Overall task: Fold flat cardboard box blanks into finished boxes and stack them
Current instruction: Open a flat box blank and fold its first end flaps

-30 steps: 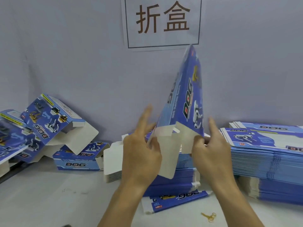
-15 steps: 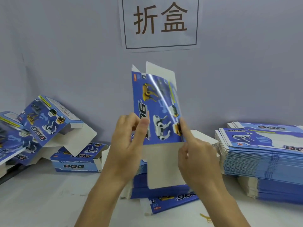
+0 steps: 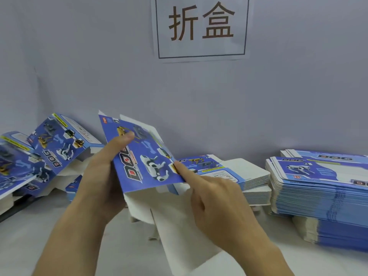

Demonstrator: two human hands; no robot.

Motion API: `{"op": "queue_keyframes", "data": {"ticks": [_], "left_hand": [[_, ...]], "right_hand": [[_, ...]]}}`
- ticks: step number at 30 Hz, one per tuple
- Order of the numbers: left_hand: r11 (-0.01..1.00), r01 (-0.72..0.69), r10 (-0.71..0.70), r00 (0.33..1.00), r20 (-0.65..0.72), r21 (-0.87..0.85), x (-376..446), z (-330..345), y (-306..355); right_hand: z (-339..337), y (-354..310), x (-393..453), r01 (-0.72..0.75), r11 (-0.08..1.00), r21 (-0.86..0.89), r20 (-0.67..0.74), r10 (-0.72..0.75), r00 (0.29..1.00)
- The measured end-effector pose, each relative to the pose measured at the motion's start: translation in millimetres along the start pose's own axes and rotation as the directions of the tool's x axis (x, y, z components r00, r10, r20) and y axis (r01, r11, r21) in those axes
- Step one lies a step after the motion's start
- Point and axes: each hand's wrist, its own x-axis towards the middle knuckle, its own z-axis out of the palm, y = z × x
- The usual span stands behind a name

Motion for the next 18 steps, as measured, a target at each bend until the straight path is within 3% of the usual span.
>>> {"op": "queue_keyframes", "data": {"ticks": [2,4,5,8,10,15,18], "left_hand": [[1.0,-0.013,0.013,1.0,0.007,0.019,-5,3,1],[0.999,-0.016,0.014,0.999,0.037,0.052,-8,5,1],[0.998,-0.01,0.007,0.999,0.052,0.061,-10,5,0],[0.991,0.047,-0.065,0.987,0.144,0.125,-18,6,-8],[0.974,0.083,-0.134,0.96,0.245,0.209,-22,11,-17],[0.951,-0.063,-0.061,0.92,0.386,0.301,-14,24,-33],[0.917,-0.145,-0.009,0.924,0.383,0.372,-4,26,-41]], "right_hand": [[-3,5,-2,-0.133,0.955,0.264,0.128,0.102,0.987],[-10,12,-5,-0.335,0.726,0.601,0.261,0.218,0.94],[-13,17,-5,-0.39,0.584,0.712,0.248,0.311,0.917],[-22,34,-2,-0.472,0.264,0.841,0.274,0.544,0.793],[-28,39,-1,-0.453,0.064,0.889,0.37,0.482,0.794],[-37,39,-7,-0.377,-0.104,0.921,0.389,0.334,0.859],[-37,36,-5,-0.412,-0.057,0.909,0.41,0.301,0.861]]}}
